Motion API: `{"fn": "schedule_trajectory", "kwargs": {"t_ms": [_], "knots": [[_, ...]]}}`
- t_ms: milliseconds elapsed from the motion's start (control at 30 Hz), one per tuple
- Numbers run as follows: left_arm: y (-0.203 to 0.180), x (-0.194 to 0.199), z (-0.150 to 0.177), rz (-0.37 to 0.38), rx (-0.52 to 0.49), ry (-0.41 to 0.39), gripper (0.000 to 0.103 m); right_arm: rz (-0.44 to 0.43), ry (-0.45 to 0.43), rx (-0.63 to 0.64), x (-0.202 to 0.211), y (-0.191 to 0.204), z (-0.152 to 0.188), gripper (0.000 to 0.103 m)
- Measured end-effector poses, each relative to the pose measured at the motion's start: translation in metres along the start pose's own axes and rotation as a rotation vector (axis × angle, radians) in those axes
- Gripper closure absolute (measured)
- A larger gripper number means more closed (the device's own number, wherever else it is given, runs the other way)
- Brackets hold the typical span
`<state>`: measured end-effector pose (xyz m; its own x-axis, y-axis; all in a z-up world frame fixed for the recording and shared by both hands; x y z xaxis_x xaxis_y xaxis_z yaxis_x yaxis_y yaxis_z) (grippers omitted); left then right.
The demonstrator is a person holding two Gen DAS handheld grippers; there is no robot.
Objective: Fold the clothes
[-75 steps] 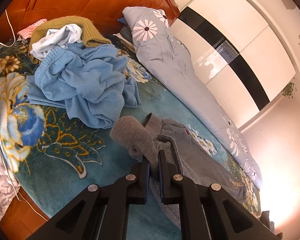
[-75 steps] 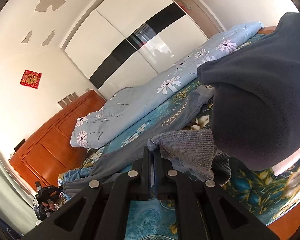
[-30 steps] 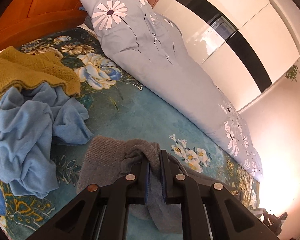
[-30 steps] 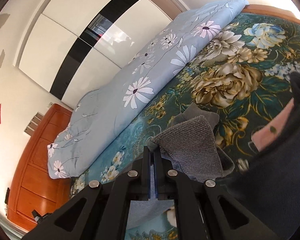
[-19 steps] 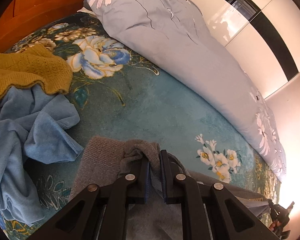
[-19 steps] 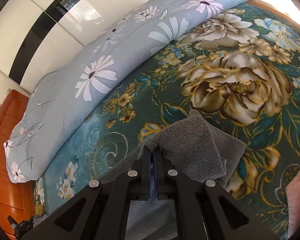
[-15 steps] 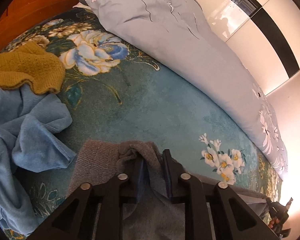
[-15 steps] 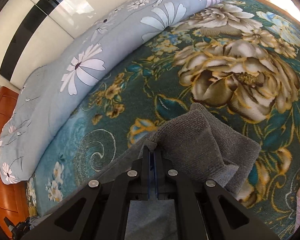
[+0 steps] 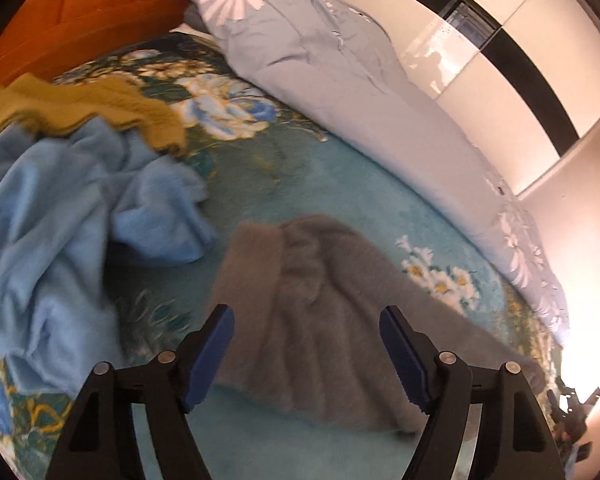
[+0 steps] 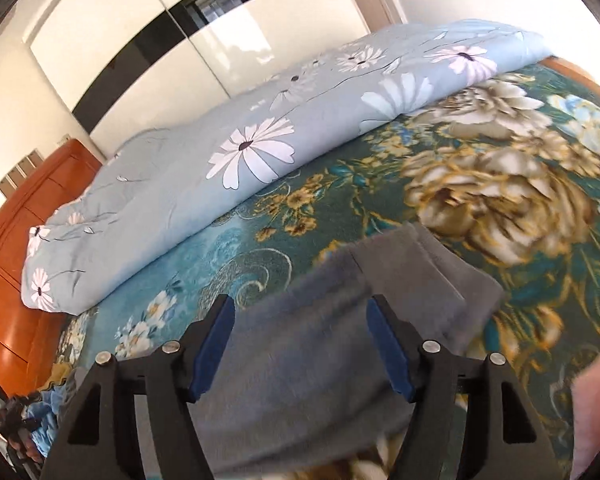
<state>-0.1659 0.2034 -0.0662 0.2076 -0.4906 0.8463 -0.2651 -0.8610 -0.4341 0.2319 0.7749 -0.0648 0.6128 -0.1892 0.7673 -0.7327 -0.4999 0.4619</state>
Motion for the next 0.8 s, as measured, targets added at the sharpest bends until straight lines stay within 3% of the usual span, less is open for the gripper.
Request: {"fn": "schedule_trajectory", "kwargs": {"t_ms": [67,167,267,400,533,567,600,667,700,800], "knots": [[0.024,-0.004,0.024,-0.008,0.057,0.019,0.024,-0.020,0.033,-0.053,0.004,-0.017,0.016,0.031],[0.053,-0.015,0.045,0.040,0.178,0.044,0.024,-0.038,0.104,-0.104,-0.005,-0.032,0.030,0.031],[0.059,-0.033,0.046,0.138,0.231,0.073,0.024,-0.048,0.148,-0.143,-0.020,-0.039,0.035,0.031],[0.053,-0.048,0.037,0.192,0.261,0.045,0.024,-0.078,0.103,-0.229,-0.042,-0.045,0.025,0.031],[0.049,-0.050,0.027,0.167,0.278,-0.018,0.025,-0.062,0.033,-0.258,-0.049,-0.045,0.012,0.031],[0.048,-0.050,0.025,0.161,0.279,-0.032,0.029,-0.048,0.031,-0.262,-0.050,-0.044,0.011,0.038],[0.047,-0.049,0.024,0.134,0.277,-0.044,0.043,-0.032,0.036,-0.269,-0.051,-0.043,0.010,0.060],[0.047,-0.046,0.023,0.094,0.281,-0.069,0.058,-0.014,0.045,-0.280,-0.051,-0.041,0.009,0.084],[0.047,-0.040,0.025,0.104,0.285,-0.085,0.063,-0.018,0.048,-0.281,-0.050,-0.041,0.010,0.090],[0.050,-0.015,0.030,0.145,0.273,-0.140,0.072,-0.030,0.027,-0.238,-0.034,-0.030,0.009,0.091]]}}
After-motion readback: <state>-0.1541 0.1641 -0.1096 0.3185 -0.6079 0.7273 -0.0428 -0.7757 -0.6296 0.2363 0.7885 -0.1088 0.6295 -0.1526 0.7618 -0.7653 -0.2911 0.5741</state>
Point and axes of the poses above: each gripper's, at about its wrist camera, not at the fingertips, and x roughly against the way its jaws point, y to its left, z to its underside, the point moved 4 cm from there along -x, roughly the way its jaws point, and after that the axes turned 11 degrees about y, right-handed, at the moved point
